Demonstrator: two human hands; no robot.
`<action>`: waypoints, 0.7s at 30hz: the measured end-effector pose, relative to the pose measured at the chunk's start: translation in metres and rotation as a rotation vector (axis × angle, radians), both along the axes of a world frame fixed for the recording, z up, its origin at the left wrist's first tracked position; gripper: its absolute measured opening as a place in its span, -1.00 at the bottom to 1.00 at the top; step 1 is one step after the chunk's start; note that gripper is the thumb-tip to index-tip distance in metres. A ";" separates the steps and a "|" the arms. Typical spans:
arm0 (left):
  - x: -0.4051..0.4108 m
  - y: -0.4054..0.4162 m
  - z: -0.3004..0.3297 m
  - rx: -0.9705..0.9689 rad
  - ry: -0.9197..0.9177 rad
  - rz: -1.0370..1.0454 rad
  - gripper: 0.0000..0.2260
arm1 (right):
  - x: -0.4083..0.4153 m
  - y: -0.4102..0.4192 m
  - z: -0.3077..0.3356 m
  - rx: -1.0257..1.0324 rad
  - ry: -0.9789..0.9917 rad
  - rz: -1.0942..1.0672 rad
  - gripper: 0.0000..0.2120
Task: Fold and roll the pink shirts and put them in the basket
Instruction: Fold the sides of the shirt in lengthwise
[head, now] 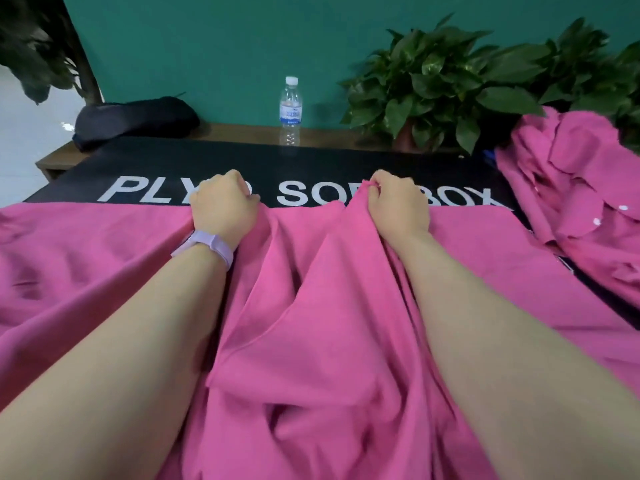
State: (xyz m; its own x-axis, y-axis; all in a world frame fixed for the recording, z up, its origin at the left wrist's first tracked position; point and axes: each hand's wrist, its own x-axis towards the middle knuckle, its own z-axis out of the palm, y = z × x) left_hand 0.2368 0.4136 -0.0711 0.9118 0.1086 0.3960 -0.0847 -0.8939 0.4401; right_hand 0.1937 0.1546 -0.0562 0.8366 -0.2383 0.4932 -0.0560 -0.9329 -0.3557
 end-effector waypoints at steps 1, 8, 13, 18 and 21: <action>0.002 -0.001 0.000 0.019 0.002 0.008 -0.82 | 0.003 -0.004 -0.006 0.036 0.003 0.010 -0.83; -0.004 -0.008 0.005 0.136 -0.067 0.163 -0.87 | 0.012 -0.019 -0.014 0.018 0.122 0.094 -0.86; -0.018 -0.004 0.006 0.126 -0.026 0.147 -0.82 | 0.002 -0.016 -0.015 0.037 0.088 0.038 -0.83; -0.041 -0.004 0.011 0.070 -0.106 0.069 -0.84 | -0.019 -0.007 -0.011 0.045 0.114 0.023 -0.82; -0.054 -0.003 0.009 0.132 -0.063 0.094 -0.80 | -0.032 -0.004 -0.008 0.026 0.140 -0.010 -0.82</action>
State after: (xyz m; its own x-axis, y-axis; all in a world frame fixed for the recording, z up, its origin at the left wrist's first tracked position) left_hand 0.1826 0.4102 -0.0619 0.8730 0.1357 0.4685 -0.0214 -0.9489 0.3147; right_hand 0.1615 0.1508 -0.0644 0.8943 -0.2587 0.3651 -0.1166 -0.9225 -0.3681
